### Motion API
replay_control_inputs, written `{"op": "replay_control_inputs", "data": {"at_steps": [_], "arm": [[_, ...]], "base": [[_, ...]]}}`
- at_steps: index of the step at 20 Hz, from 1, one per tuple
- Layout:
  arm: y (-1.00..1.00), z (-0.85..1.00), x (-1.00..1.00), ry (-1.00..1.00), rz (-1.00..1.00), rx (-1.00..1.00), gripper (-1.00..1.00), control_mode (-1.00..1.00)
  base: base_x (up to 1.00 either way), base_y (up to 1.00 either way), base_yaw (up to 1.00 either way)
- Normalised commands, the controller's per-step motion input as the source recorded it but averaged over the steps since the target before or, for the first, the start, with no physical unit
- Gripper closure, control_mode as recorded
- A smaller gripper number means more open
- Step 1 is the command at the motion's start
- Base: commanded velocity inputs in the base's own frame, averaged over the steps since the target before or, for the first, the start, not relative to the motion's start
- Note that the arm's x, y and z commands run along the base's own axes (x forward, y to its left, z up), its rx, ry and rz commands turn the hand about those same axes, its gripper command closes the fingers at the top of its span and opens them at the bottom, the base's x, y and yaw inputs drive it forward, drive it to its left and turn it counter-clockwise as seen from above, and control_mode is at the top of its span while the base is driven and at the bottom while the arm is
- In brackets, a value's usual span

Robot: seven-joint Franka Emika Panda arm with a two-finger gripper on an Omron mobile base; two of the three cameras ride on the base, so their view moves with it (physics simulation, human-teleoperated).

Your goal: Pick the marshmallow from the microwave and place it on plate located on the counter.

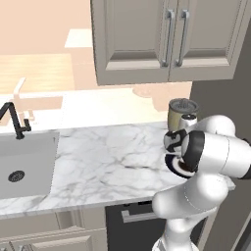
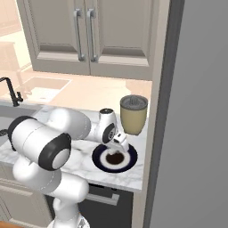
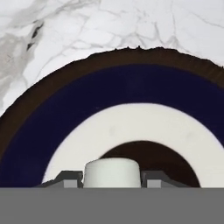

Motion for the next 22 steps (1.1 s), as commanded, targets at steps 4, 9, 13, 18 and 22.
{"op": "replay_control_inputs", "data": {"at_steps": [4,9,13,18,22], "arm": [[0.0,0.0,0.0,0.0,0.0,0.0,-1.0,-1.0],[0.0,0.09,0.0,-0.01,0.0,0.0,-1.0,-1.0],[0.07,0.61,-0.18,-0.05,-0.01,0.0,-1.0,-1.0],[0.53,0.68,-0.24,-0.11,0.0,0.0,-1.0,-1.0],[0.39,0.85,-0.2,-0.12,0.0,0.0,-1.0,-1.0]], "base": [[0.0,0.0,0.0],[0.0,0.0,0.0],[0.0,0.0,0.0],[0.0,0.0,0.0],[0.0,0.0,0.0]]}}
